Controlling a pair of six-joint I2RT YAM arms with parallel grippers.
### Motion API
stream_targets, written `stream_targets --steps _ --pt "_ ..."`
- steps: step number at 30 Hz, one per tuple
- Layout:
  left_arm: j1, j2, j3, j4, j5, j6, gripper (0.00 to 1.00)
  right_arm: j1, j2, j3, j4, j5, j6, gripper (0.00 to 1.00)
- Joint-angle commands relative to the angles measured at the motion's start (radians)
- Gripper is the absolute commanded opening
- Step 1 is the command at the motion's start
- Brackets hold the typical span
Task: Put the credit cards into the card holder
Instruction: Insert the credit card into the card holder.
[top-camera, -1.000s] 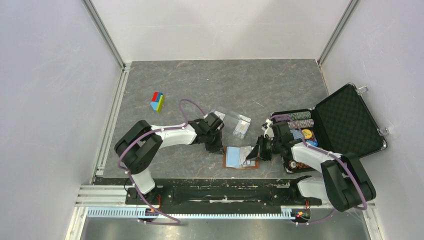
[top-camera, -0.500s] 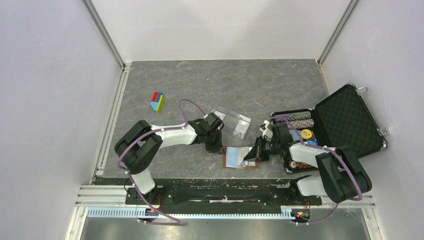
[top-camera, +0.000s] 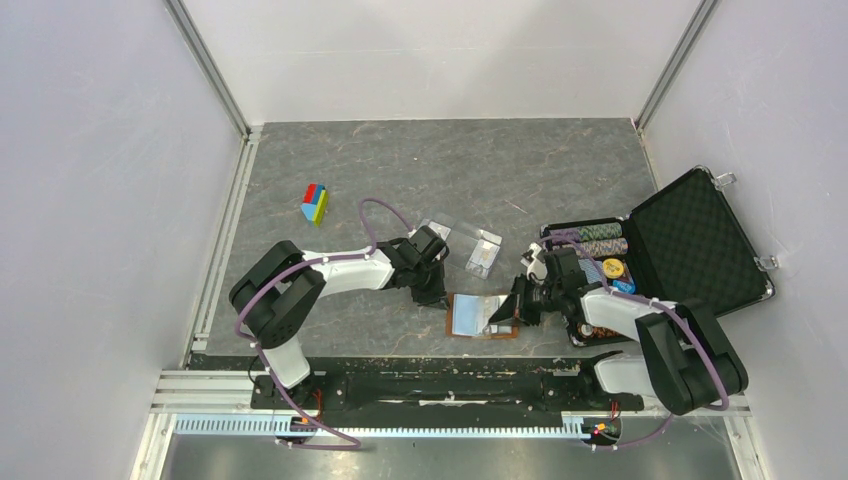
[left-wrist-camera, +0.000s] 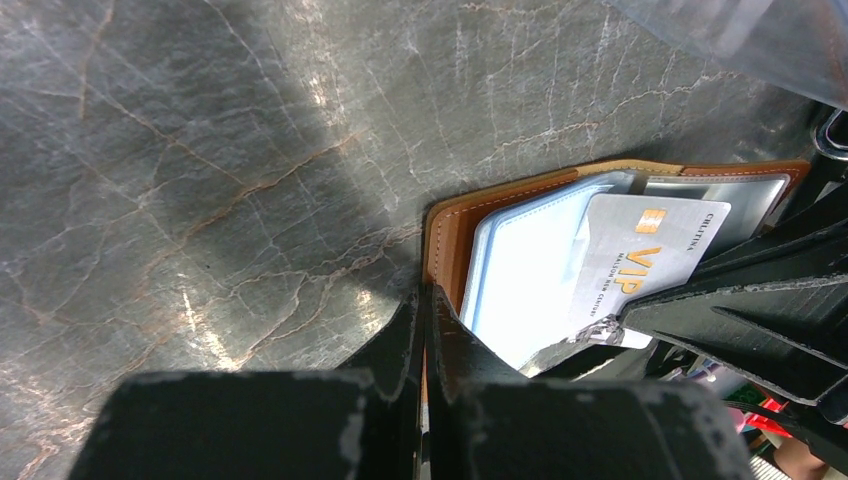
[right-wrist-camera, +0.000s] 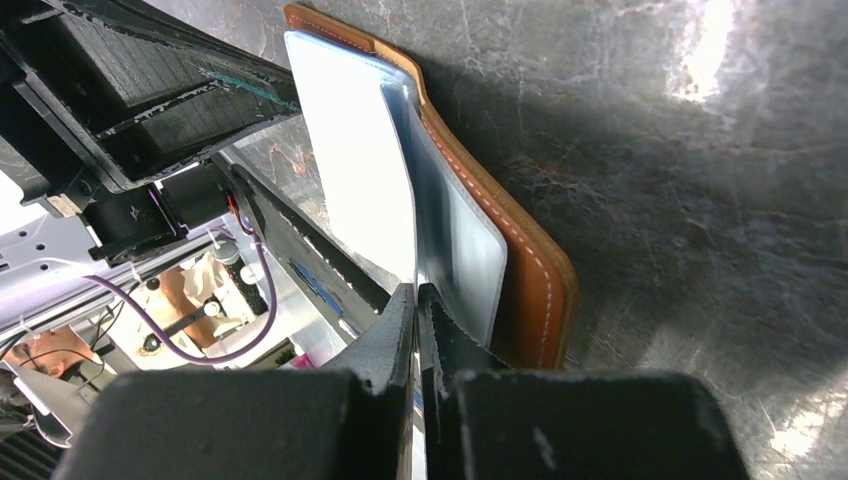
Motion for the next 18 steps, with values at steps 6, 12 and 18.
stream_targets --steps 6,12,18 --pt "-0.017 0.021 0.0 -0.026 -0.017 -0.01 0.02 -0.006 -0.014 0.027 -0.103 0.076 -0.039 0.0" --pt "-0.019 0.025 0.007 -0.026 -0.012 -0.007 0.02 -0.006 0.058 0.029 -0.044 0.026 -0.051 0.0" --pt "-0.021 0.027 0.011 -0.026 -0.01 -0.006 0.02 -0.006 0.107 0.054 -0.02 0.016 -0.066 0.0"
